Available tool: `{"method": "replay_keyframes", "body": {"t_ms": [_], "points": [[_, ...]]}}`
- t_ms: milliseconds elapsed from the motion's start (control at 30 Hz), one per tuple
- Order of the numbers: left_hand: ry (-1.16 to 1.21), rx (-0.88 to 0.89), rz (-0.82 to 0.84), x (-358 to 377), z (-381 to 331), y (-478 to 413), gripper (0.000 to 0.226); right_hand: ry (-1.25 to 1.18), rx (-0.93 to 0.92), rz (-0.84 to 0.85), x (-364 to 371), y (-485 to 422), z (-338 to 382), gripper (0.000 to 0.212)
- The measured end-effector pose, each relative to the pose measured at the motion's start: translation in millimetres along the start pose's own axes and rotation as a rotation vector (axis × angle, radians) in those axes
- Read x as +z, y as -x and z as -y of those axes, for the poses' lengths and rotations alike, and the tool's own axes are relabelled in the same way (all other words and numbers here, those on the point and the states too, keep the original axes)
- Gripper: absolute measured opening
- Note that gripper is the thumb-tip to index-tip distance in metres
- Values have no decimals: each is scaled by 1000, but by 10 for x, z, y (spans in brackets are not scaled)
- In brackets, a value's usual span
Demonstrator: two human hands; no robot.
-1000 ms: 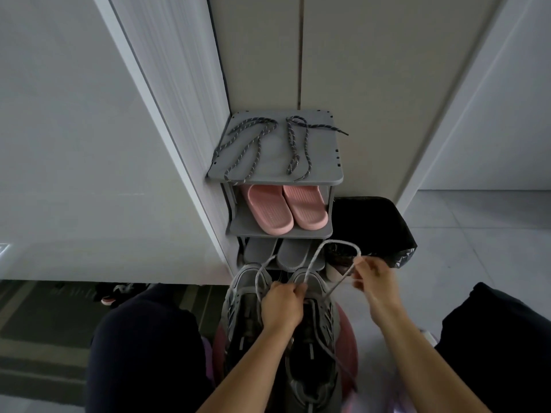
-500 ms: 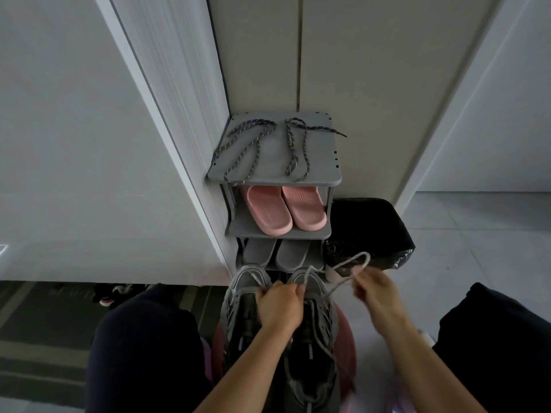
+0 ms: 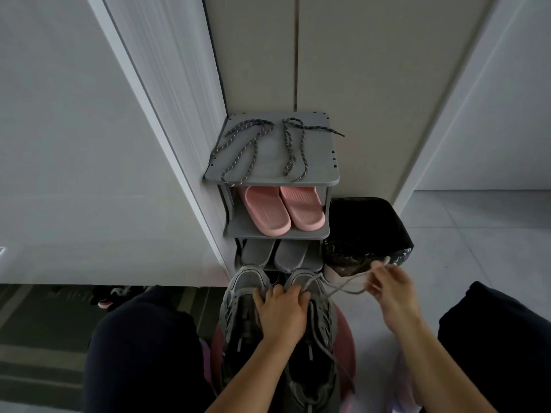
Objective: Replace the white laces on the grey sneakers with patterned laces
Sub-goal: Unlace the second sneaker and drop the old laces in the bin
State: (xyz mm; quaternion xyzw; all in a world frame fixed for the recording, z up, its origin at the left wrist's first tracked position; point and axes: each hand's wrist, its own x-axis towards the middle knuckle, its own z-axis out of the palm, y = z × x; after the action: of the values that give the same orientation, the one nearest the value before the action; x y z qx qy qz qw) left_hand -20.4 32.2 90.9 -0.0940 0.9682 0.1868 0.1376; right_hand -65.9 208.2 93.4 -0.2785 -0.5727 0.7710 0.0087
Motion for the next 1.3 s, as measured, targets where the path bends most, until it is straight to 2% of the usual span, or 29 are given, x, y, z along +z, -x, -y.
{"method": "replay_keyframes", "body": {"t_ms": [133,200,300,433,567,600,700,733,900,1000,1067,1133,1200,1300], "points": [[83,-8,53,-53,14,13,38,366,112,341,132,245,-419,3],[158,-6,92,-47,24,49,41,446,60,361,194,304,-541,7],[233,-18,102,-1,23,101,45,522,-30,261,227,310,-562,22],[270,-45,41,-17,3,100,42,60,79,99,229,291,-456,23],[308,-81,11,-41,2,126,36,-282,122,-53,204,235,-316,28],[315,-92,-17,-41,25,113,36,-306,120,-99,137,175,-258,27],[416,-100,-38,-44,31,116,36,-83,100,-190,-110,-37,-34,31],[448,-84,-20,-33,14,124,36,3,93,-159,-138,-71,5,30],[491,-66,-13,33,-32,28,23,340,174,208,41,199,-226,20],[425,-110,-8,-33,-2,-144,17,617,102,366,197,321,-460,24],[386,-103,8,-55,14,-220,10,772,18,414,265,332,-562,33],[393,-76,-3,-80,29,-228,16,837,-23,417,284,331,-573,37],[549,-102,-59,-162,82,-243,18,844,-13,421,273,328,-560,30],[1046,-272,-197,-522,183,-333,9,785,15,407,262,354,-526,28]]}}
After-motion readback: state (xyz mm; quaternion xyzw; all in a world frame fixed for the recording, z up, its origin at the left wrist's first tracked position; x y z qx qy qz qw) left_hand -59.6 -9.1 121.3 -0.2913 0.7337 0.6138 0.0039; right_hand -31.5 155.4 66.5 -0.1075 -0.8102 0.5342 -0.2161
